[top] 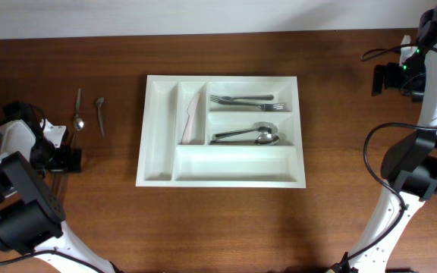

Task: Pack container
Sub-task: 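Lower the left gripper around the tongs and close on them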

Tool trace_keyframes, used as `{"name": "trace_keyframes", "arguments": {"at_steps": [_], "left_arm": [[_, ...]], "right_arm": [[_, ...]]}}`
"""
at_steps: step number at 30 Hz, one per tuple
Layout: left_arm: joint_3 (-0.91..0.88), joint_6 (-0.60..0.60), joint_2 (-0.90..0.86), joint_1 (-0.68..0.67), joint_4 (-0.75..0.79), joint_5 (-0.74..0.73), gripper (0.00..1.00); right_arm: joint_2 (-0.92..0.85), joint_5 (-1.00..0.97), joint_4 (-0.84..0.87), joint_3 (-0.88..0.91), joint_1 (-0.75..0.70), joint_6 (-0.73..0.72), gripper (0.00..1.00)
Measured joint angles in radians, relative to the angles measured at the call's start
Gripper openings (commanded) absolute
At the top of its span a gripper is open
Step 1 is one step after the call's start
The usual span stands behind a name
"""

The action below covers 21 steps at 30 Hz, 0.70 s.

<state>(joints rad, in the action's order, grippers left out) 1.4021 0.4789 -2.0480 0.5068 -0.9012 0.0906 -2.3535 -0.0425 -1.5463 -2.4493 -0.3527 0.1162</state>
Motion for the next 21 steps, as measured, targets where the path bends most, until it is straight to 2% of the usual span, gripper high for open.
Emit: {"name": "trace_keyframes", "arguments": {"at_steps": [21], "left_arm": [[0.0,0.0,0.0,0.0,0.029,-0.054,0.99]], "right_arm": [[0.0,0.0,0.0,0.0,0.0,0.0,0.99]]}}
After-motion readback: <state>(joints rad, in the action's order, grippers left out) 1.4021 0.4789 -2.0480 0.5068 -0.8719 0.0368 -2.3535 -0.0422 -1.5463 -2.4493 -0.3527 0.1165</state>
